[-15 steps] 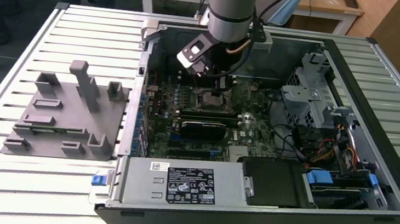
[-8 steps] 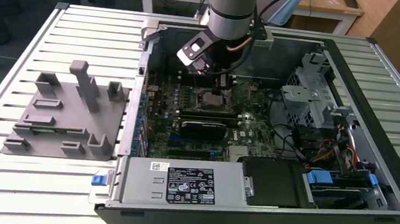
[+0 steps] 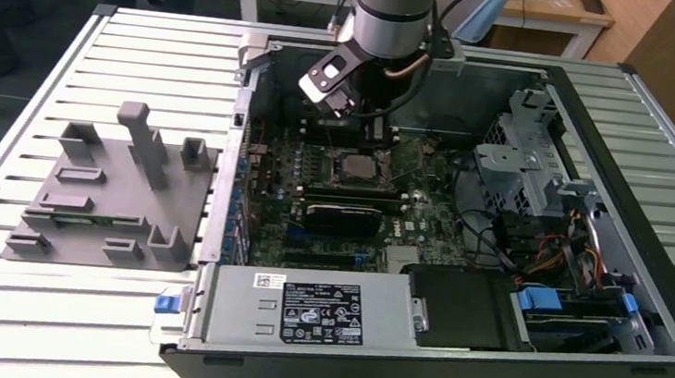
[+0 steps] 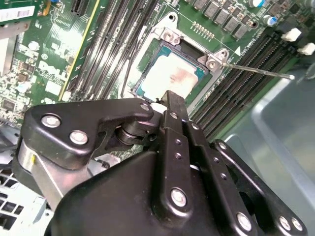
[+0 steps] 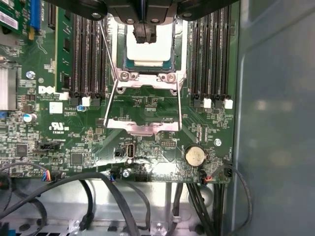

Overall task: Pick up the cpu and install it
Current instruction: 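Close the cpu cover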

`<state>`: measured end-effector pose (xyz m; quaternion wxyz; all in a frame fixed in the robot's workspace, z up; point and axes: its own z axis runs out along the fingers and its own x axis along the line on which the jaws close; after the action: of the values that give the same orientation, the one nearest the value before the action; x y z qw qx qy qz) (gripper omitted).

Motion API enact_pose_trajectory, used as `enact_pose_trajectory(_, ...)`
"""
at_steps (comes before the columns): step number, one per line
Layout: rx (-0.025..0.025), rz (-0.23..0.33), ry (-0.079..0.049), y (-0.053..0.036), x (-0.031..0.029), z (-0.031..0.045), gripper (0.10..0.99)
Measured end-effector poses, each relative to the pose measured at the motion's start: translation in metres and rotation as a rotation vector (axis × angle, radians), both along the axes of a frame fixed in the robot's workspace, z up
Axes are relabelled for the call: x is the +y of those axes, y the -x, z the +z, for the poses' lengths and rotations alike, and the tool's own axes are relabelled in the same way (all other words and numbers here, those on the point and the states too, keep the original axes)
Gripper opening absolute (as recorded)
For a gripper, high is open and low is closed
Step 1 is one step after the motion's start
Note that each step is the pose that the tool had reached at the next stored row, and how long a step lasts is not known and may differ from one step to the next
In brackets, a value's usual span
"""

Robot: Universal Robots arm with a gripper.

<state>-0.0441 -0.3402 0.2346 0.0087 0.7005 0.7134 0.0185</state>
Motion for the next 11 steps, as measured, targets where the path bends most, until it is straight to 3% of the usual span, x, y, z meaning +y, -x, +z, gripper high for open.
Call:
enact_pose_trajectory(6,0.0000,0.000,0.000,0.0000,0.0000,0.0172,0.106)
enact_pose_trajectory(8,-0.0001,0.000,0.000,-0.0001,-0.0007,0.0174,0.106)
enact_pose_trajectory(11,0.0002,-0.003,0.000,0.0000,-0.0068,0.0175,0.106)
